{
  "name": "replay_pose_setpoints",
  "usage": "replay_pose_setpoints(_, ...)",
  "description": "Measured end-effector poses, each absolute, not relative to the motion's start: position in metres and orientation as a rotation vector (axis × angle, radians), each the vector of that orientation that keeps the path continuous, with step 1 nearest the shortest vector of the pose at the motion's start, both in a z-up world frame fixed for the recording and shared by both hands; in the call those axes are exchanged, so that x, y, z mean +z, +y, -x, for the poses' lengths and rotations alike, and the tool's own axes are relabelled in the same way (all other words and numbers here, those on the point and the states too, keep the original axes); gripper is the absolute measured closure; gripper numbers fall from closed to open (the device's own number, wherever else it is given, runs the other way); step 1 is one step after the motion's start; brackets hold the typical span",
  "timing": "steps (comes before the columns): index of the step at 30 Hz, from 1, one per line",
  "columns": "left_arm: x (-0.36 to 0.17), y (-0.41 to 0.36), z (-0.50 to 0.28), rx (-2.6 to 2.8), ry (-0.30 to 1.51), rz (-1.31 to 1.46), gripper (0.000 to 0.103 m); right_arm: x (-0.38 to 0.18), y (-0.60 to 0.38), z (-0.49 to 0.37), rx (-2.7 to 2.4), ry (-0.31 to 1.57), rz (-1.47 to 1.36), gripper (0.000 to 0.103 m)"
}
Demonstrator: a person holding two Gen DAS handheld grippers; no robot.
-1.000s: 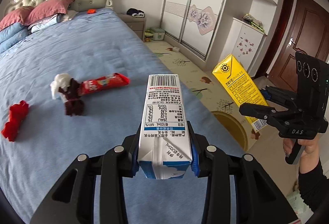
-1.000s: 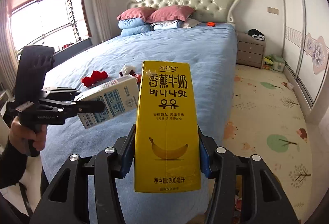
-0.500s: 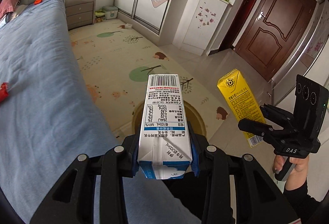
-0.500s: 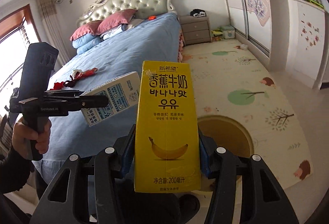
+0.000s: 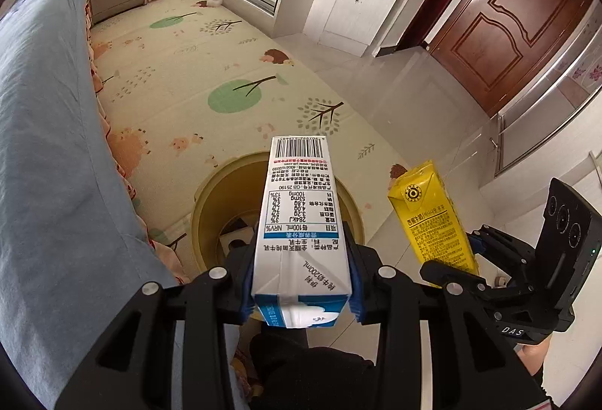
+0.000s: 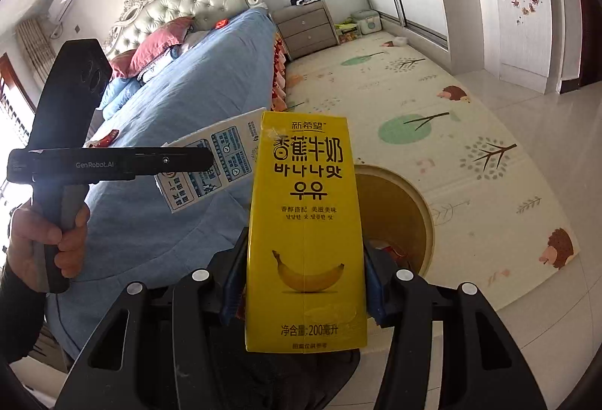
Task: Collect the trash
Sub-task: 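Carry milk carton and banana milk box over the yellow bin and open both tools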
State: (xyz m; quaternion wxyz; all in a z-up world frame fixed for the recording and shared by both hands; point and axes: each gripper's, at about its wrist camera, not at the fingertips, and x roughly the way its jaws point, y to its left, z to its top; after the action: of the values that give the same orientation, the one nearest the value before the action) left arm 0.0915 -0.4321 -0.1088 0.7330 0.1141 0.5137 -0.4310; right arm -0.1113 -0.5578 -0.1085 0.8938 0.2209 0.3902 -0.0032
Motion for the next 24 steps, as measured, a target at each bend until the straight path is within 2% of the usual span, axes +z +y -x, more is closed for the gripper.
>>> replay_pose_setpoints(7,-0.126,-0.450,-0.106,-0.899,1.143,-0.268,0.065,-0.126,-0.564,0.086,-0.037,0.871,-0.459,0.052)
replay_pose_setpoints(8,-0.129,-0.451,-0.109,-0.899,1.151,-0.260,0.065,-0.129,-0.564,0.078,-0.041,0.884,-0.451,0.046)
replay_pose_setpoints(9,-0.130,-0.452,-0.112,-0.898,1.149,-0.256,0.065,-0.133,-0.563,0.072,-0.061,0.902,-0.434,0.035)
replay_pose_setpoints(10,-0.132,-0.452,-0.114,-0.892,1.145,-0.257,0.049,-0.136,-0.562,0.067,-0.106,0.917,-0.407,0.011)
replay_pose_setpoints(11,-0.134,-0.453,-0.116,-0.878,1.145,-0.263,0.032,-0.140,-0.560,0.064,-0.155,0.919,-0.375,0.009)
replay_pose_setpoints(12,-0.134,-0.452,-0.118,-0.853,1.133,-0.270,0.006,-0.144,-0.558,0.061,-0.186,0.924,-0.347,0.009)
replay_pose_setpoints(17,-0.140,-0.452,-0.116,-0.839,1.142,-0.288,0.004,-0.166,-0.556,0.060,-0.145,0.971,-0.399,0.009)
replay_pose_setpoints(24,-0.146,-0.460,-0.102,-0.843,1.118,-0.405,0.004,-0.166,-0.554,0.068,-0.128,0.985,-0.411,0.009)
